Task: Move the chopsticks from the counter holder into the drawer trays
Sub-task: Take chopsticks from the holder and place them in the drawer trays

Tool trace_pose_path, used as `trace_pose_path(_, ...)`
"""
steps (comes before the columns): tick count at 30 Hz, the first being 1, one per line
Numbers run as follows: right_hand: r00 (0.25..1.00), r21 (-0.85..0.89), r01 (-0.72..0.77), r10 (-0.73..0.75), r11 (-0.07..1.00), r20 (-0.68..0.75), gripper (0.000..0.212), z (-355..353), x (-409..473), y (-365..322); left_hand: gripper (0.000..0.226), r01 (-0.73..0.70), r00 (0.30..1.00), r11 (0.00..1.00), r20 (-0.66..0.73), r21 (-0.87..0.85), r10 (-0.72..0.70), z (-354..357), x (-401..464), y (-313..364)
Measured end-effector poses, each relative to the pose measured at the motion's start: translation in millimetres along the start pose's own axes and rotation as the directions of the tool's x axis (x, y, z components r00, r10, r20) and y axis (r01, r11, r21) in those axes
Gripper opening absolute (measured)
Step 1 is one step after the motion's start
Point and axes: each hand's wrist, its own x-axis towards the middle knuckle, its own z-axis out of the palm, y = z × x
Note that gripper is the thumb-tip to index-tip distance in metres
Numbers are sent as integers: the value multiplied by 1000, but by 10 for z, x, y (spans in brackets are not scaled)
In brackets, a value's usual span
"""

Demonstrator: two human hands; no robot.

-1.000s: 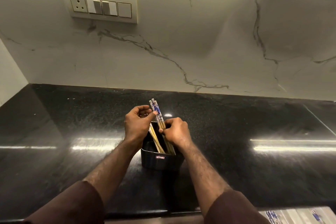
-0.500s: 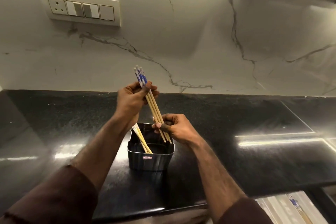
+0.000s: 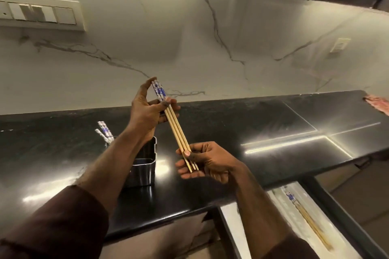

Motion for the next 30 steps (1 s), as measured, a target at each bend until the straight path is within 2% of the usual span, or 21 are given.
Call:
trace_pose_path(7, 997, 50, 6, -3, 999, -73, 28, -477, -1153, 363, 57, 87, 992, 996, 88, 33, -90, 1013, -693, -303)
trace_pose_path(12, 991, 121, 6, 10, 993, -136, 21, -862, -2067, 772, 57, 172, 976, 985, 135, 22, -173, 1804, -1362, -726)
trace_pose_path(15, 983, 180, -2, 35, 984, -179, 18, -1114, -2589, 1015, 46, 284, 935, 958, 208, 40, -286, 2305, -1740, -1034)
trace_pose_path(19, 961, 177, -35, 82, 984, -266, 21, -1498, -3245, 1262, 28, 398, 889, 916, 223, 53, -399, 2947, -2124, -1486)
trace_pose_path(22, 932, 211, -30, 104, 977, -346, 28, -1795, -3665, 1405, 24, 476, 844, 878, 251, 56, -474, 3360, -2256, -1821)
trace_pose_path(26, 895, 267, -50, 162, 962, -415, 24, -2109, -4035, 1584, 20, 558, 776, 825, 295, 89, -557, 3813, -2383, -2216)
trace_pose_path(30, 849, 300, -114, 250, 947, -466, 20, -2443, -4183, 1718, 21, 640, 717, 762, 277, 102, -640, 4096, -2427, -2647)
